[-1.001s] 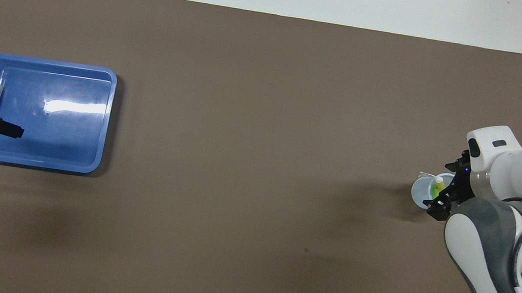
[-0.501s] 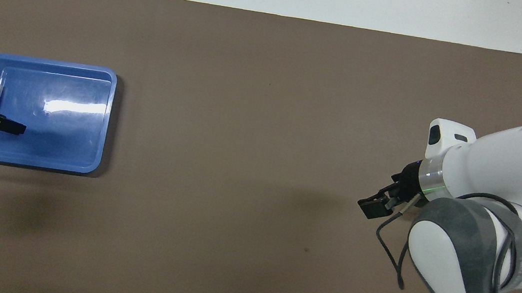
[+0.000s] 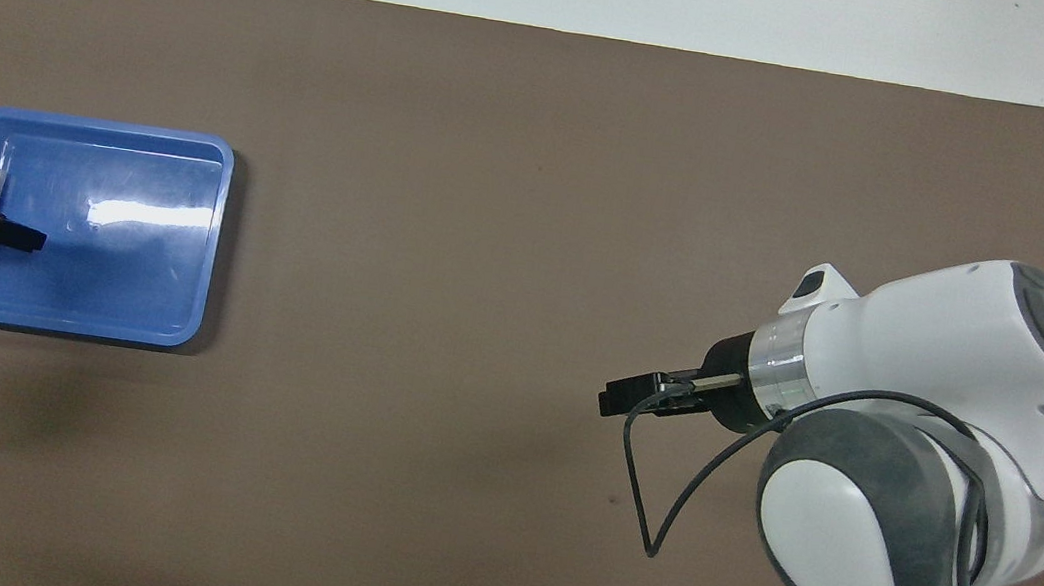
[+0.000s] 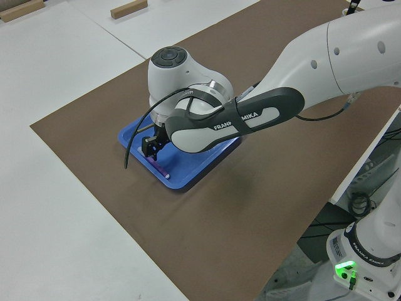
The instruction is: Transfer and insert pens with both arms
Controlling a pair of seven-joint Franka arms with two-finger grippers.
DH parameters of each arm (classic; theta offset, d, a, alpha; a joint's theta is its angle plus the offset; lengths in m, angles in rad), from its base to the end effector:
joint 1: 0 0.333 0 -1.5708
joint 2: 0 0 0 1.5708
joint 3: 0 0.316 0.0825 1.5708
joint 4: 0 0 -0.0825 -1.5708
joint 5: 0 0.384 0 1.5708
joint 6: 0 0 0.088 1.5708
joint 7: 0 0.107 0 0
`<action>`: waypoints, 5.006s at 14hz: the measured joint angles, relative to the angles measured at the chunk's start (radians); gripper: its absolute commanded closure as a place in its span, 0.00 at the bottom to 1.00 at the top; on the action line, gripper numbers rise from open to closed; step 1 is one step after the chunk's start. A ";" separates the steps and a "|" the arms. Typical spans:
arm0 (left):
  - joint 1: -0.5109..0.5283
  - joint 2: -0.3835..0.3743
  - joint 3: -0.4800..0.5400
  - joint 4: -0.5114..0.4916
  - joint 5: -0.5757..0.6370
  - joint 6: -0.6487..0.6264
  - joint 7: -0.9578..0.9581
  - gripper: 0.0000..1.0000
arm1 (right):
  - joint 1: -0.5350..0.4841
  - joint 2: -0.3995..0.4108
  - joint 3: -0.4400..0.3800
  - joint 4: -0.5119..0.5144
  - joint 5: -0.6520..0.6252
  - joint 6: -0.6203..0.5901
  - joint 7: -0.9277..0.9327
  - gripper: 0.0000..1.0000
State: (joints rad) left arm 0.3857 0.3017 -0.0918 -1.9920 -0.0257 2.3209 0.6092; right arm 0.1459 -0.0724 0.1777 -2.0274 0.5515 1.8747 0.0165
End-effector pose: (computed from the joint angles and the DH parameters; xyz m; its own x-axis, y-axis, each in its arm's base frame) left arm 0.5797 0.1770 0.3142 0.9562 -0.2885 0.0494 -0.2898 -0.9568 0.0223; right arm 0.4892 0.2077 0.4823 0.9808 0.1466 -0.1283 0.0695 -0.8786 -0.4726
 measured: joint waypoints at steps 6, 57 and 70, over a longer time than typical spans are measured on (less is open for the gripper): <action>0.009 0.047 0.001 0.027 0.001 0.025 0.009 0.00 | 0.023 -0.004 0.000 0.009 0.162 0.000 0.331 0.00; 0.023 0.121 -0.013 0.179 -0.016 -0.061 -0.045 0.00 | 0.069 -0.011 0.002 0.016 0.165 0.017 0.330 0.00; 0.001 0.121 -0.012 0.171 -0.024 -0.068 -0.085 0.00 | 0.069 -0.011 0.002 0.016 0.165 0.017 0.330 0.00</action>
State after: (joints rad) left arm 0.3867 0.4224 -0.1039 -1.8212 -0.0493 2.2525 0.5244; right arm 0.2152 -0.0836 0.1792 -2.0110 0.7165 1.8917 0.3468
